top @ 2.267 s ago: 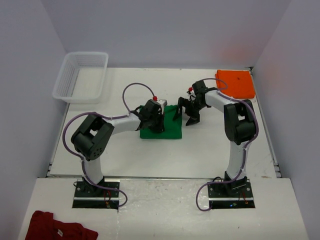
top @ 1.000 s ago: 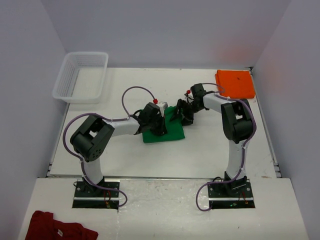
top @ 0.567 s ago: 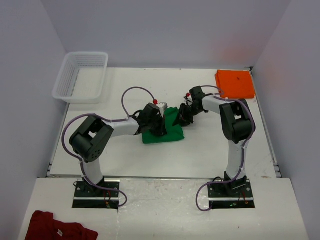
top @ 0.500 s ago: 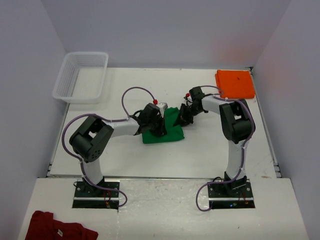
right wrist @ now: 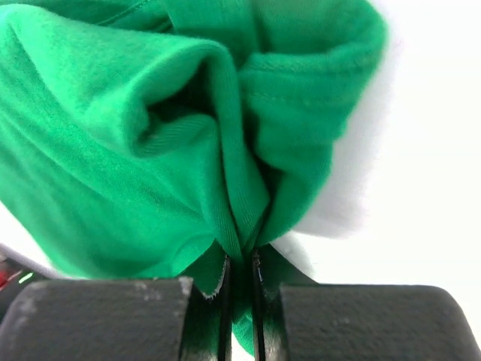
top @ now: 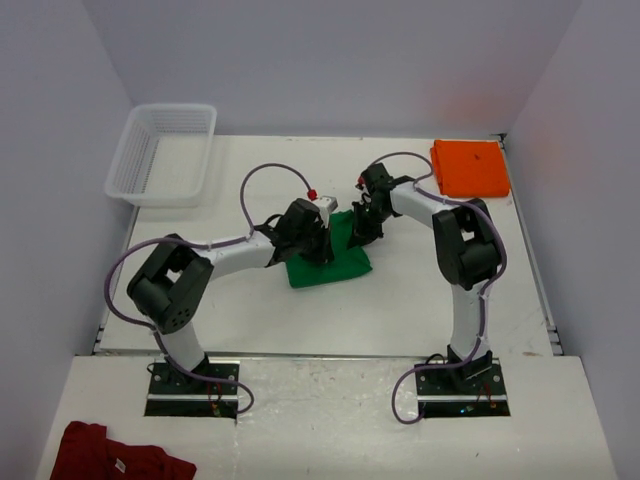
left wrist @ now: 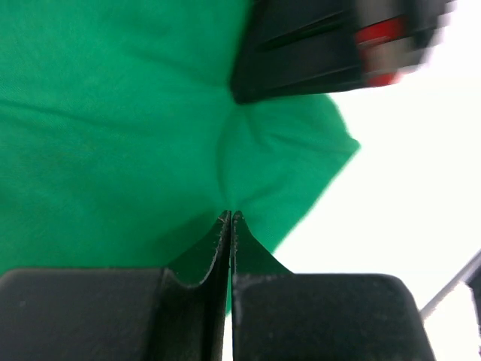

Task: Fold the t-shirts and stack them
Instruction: Put the neatly folded tshirt into the corner of the board with the right arm

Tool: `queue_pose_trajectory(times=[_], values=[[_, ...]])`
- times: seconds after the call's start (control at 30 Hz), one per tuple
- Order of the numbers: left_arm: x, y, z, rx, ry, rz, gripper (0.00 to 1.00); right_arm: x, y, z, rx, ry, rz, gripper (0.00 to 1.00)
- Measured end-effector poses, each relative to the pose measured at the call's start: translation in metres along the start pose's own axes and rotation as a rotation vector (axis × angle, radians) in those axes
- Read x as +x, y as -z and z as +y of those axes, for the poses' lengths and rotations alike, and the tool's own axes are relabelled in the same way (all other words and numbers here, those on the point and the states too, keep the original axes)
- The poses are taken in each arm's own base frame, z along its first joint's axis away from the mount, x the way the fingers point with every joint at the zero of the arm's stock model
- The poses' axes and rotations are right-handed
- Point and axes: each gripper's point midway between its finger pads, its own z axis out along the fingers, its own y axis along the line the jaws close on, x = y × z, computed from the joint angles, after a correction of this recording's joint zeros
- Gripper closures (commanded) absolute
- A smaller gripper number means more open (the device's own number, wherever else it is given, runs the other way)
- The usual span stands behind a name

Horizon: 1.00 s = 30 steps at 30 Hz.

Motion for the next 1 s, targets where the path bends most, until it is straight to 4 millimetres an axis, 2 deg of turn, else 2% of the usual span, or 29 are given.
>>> queue_pose_trajectory(times=[0.2,0.33,0.53,0.83,1.0], values=[[-0.04,0.033,-0.024,0.046,-0.027,-0.117,1.0,-0.03,0.016,-0.01,0.196,0.108,-0.122,1.0],[-0.047,0.045,-0.029,0.054,-0.032,-0.152,1.0,-0.055,0.034,-0.023,0.335,0.15,-0.217,1.0],[-0.027,0.044,-0.018,0.027,-0.023,-0.113,1.0,-0.086,0.066,-0.04,0.521,0.199,-0.329,1.0],[0.0,0.039,-0.004,-0.002,-0.008,-0.054,1.0,-0.134,0.107,-0.051,0.727,0.258,-0.463,1.0],[0.014,0.041,0.0,-0.003,0.01,-0.034,1.0,-0.159,0.142,-0.053,0.79,0.261,-0.548,1.0]])
